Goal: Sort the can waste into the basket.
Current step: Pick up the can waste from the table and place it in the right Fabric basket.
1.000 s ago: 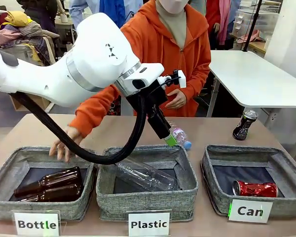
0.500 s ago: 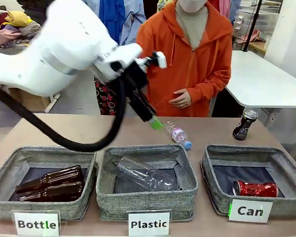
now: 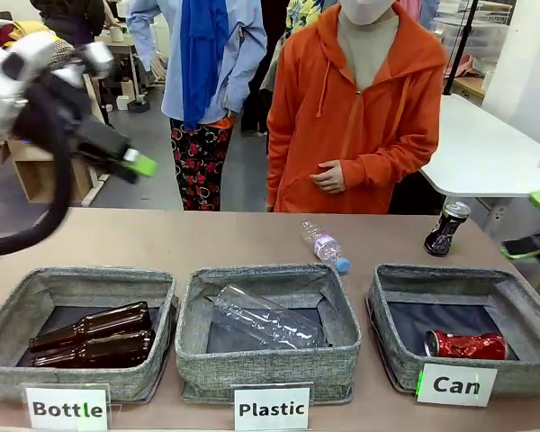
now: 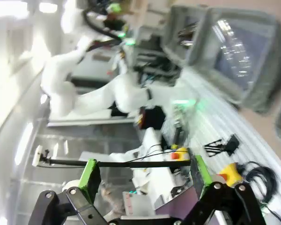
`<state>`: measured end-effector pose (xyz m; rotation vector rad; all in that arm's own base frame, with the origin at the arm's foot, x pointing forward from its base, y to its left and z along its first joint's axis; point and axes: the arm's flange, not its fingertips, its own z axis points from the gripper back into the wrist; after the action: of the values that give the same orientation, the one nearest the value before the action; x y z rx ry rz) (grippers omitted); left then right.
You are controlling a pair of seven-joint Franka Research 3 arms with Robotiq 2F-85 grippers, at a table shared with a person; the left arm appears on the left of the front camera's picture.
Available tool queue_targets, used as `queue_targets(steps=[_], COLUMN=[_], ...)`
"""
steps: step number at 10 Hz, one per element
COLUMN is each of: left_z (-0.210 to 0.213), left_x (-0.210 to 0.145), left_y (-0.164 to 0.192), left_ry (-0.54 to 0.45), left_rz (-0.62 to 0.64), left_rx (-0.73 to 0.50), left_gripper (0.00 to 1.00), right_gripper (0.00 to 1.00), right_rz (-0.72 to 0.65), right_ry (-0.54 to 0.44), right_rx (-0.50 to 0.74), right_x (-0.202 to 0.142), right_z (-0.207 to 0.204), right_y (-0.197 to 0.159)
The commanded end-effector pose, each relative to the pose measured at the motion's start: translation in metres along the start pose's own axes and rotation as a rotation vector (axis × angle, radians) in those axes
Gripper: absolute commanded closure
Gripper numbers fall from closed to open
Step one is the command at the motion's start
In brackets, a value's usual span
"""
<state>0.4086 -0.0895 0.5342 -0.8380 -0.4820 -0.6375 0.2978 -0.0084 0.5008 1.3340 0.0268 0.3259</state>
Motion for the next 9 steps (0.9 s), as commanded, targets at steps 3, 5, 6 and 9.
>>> queue_targets(steps=[3, 5, 6, 9], left_z=[0.049, 0.065, 0.071, 0.074], left_x=[-0.101, -0.159, -0.169, -0.134], left_y=[0.045, 0.066, 0.074, 0.079], left_ry=[-0.535, -0.617, -0.699, -0.496], left_rz=[0.559, 0.717, 0.724, 0.661], left_rx=[0.029, -0.008, -0.024, 0.017], left_gripper=[0.00, 0.00, 0.00, 0.00], right_gripper=[0.00, 0.00, 0.00, 0.00], right_rz=[-0.094, -0.053, -0.037, -0.072], right_ry=[-0.016, -0.207, -0.325, -0.193], right_rx=[0.169, 0.047, 0.001, 0.055], right_x=[0.018, 0.014, 0.018, 0.018], right_z=[-0.013, 0.012, 0.019, 0.024], right_y=[-0.045, -0.070, -0.073, -0.073])
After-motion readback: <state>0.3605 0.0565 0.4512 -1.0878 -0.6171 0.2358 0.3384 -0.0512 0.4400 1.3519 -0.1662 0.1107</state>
